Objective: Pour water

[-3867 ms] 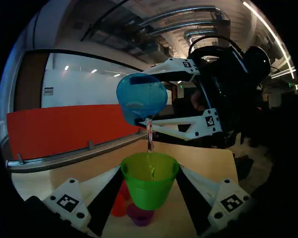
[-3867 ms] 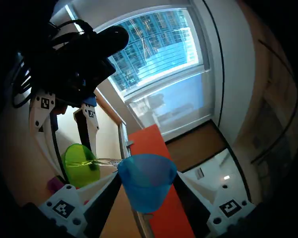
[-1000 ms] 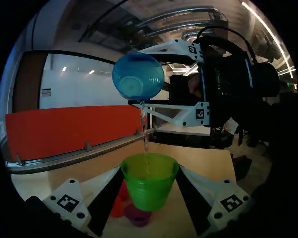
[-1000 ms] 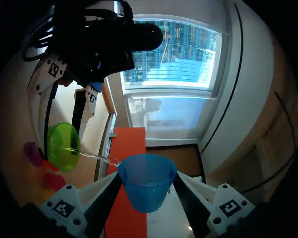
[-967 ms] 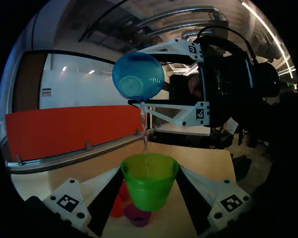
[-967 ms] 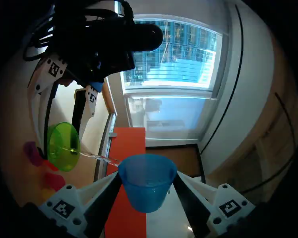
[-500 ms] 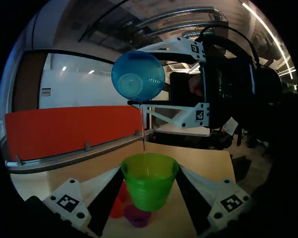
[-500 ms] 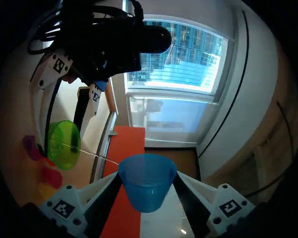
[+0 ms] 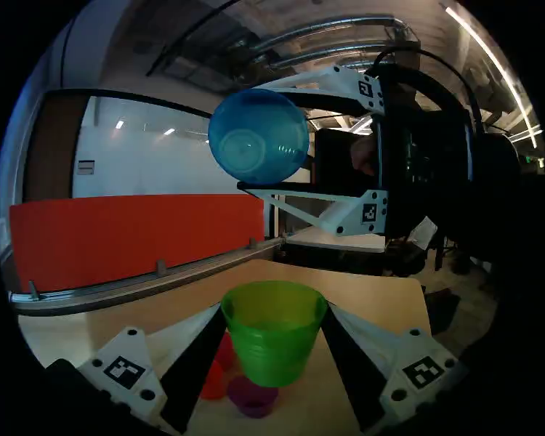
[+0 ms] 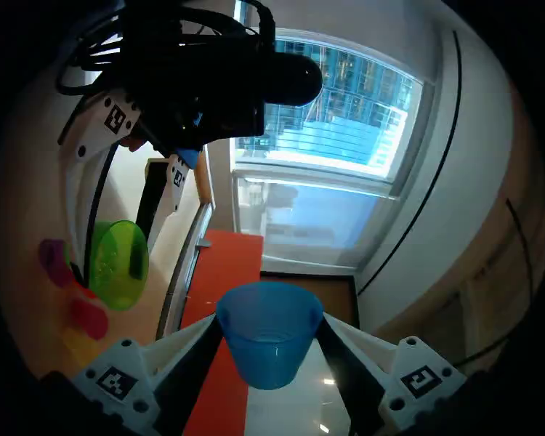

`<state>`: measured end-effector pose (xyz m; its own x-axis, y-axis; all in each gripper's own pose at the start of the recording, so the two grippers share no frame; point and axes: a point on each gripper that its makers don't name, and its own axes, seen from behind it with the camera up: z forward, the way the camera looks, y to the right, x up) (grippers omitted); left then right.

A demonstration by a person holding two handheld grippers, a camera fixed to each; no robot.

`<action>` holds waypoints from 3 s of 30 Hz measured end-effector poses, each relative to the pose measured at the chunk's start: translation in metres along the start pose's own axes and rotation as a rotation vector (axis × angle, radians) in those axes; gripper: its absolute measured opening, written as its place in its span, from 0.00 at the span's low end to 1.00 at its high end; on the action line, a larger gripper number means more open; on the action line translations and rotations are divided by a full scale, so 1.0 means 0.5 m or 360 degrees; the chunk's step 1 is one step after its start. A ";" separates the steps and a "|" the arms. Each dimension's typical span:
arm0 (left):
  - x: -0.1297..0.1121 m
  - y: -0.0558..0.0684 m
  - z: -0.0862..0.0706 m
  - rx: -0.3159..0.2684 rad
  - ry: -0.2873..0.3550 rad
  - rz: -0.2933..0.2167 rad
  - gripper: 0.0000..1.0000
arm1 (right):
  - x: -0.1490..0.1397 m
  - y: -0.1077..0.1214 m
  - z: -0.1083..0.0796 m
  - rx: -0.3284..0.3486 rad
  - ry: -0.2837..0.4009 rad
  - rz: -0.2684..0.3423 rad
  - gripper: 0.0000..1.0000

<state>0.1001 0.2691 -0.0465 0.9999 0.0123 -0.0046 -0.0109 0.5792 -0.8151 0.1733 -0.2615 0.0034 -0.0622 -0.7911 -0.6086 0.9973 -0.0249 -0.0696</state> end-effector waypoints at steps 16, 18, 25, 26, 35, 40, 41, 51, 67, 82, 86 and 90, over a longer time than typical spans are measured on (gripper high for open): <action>0.006 0.005 -0.010 0.0004 0.0003 0.0008 0.87 | -0.012 -0.009 -0.008 0.0024 0.0032 0.0501 0.90; 0.006 0.005 -0.012 0.0004 0.0003 0.0010 0.87 | -0.013 -0.008 -0.011 0.0023 0.0041 0.0619 0.90; 0.009 0.001 -0.016 0.0012 -0.0002 0.0015 0.87 | -0.007 -0.010 -0.021 0.0032 0.0066 0.1002 0.90; 0.009 0.001 -0.017 0.0013 -0.0002 0.0016 0.87 | -0.007 -0.011 -0.022 0.0034 0.0069 0.1056 0.90; 0.016 0.001 -0.017 0.0017 -0.0005 0.0032 0.87 | 0.012 -0.019 -0.037 0.0081 0.0127 0.1546 0.90; 0.021 0.001 -0.019 0.0020 -0.0005 0.0037 0.87 | 0.023 -0.020 -0.041 0.0136 0.0165 0.1839 0.90; 0.022 0.001 -0.019 0.0020 -0.0005 0.0037 0.87 | 0.023 -0.020 -0.041 0.0147 0.0172 0.1894 0.90; 0.024 0.003 -0.022 0.0023 -0.0010 0.0051 0.87 | 0.018 -0.004 -0.050 0.0234 0.0254 0.2348 0.90; 0.023 -0.019 -0.035 0.0070 -0.0031 0.0070 0.87 | -0.005 -0.033 -0.068 0.0282 0.0207 0.2405 0.90; 0.017 -0.092 -0.088 0.0219 -0.0073 0.0092 0.87 | -0.081 -0.083 -0.125 0.0221 0.0098 0.2444 0.90; 0.008 -0.104 -0.100 0.0246 -0.0101 0.0099 0.87 | -0.096 -0.103 -0.138 0.0220 0.0072 0.2459 0.90; 0.001 -0.110 -0.106 0.0258 -0.0120 0.0100 0.87 | -0.101 -0.124 -0.143 0.0236 0.0056 0.2462 0.90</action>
<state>0.1017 0.1941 -0.0323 0.9939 0.1100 -0.0042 -0.0804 0.6991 -0.7105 0.1116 -0.1765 -0.0180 0.9957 -0.0878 -0.0289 0.0830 0.7131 0.6962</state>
